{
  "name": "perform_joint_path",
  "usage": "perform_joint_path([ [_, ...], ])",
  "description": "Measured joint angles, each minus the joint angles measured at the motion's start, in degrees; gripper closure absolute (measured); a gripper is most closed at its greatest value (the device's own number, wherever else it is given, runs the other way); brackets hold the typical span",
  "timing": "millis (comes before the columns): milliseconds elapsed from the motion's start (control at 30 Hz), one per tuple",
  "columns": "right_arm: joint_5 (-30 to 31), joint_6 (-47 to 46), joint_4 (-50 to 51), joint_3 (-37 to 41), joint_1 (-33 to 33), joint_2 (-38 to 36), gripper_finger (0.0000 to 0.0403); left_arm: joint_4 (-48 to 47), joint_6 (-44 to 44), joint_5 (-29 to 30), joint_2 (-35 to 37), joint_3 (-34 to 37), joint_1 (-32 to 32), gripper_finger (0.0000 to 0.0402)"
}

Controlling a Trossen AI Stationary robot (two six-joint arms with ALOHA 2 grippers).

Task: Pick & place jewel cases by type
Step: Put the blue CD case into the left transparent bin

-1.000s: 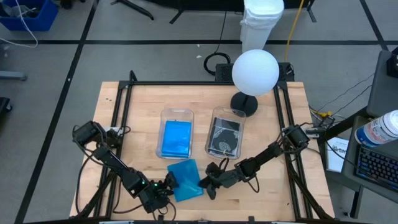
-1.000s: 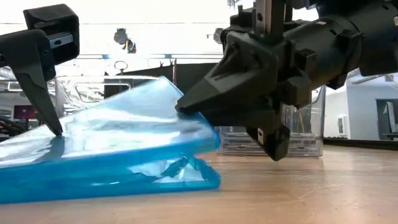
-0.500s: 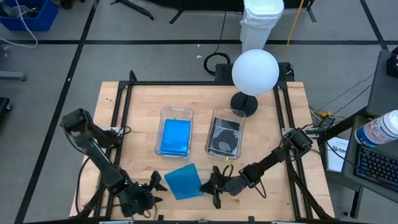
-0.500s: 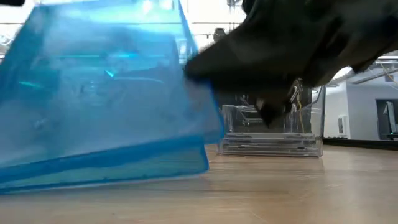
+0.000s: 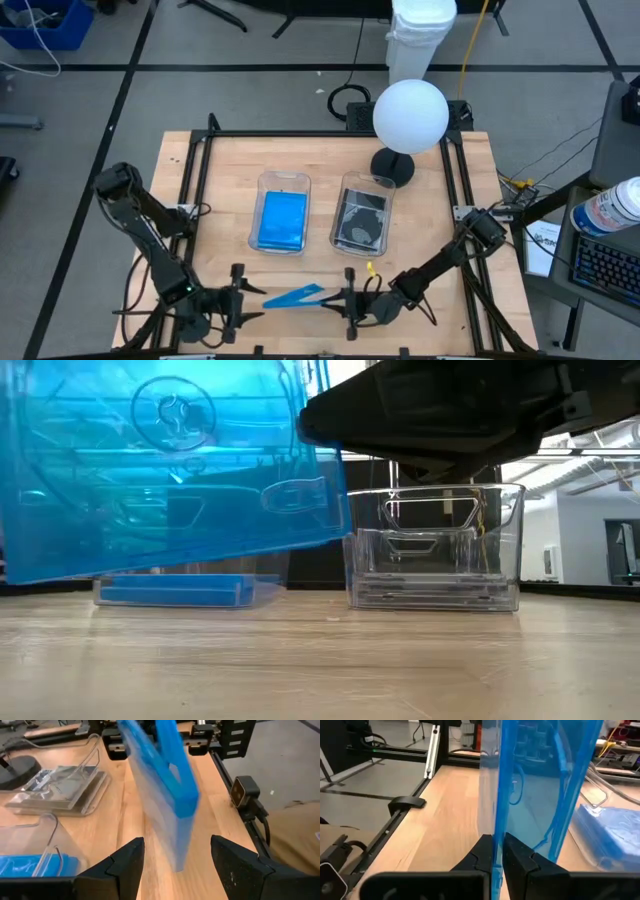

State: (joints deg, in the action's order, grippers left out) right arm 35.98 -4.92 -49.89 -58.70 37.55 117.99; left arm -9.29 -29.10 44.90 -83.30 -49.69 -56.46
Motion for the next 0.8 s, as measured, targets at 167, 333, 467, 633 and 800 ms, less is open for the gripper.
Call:
perform_joint_path([
  [167, -0.65, 1.21, -0.09, -0.05, -0.74, 0.00, 0.0388, 0.31, 0.32, -3.25, 0.02, 0.00, 2.39, 0.0169],
  [333, -1.74, 3.93, 1.63, -2.78, -1.38, 0.00, 0.0388, 2.90, 1.40, -6.19, 0.02, 0.00, 5.56, 0.0169],
  [467, -1.78, 4.96, 7.18, -4.95, -1.82, 0.00, 0.0388, 6.78, 4.66, -11.38, 0.02, 0.00, 7.60, 0.0169],
  [633, -1.76, 3.19, 9.79, -5.31, -2.20, 0.00, 0.0384, 7.34, 5.27, -13.93, 0.02, 0.00, 8.30, 0.0175],
  [800, -1.80, 3.05, 9.43, -5.33, -2.22, 0.00, 0.0383, 6.64, 5.96, -17.97, 0.02, 0.00, 8.51, 0.0255],
])
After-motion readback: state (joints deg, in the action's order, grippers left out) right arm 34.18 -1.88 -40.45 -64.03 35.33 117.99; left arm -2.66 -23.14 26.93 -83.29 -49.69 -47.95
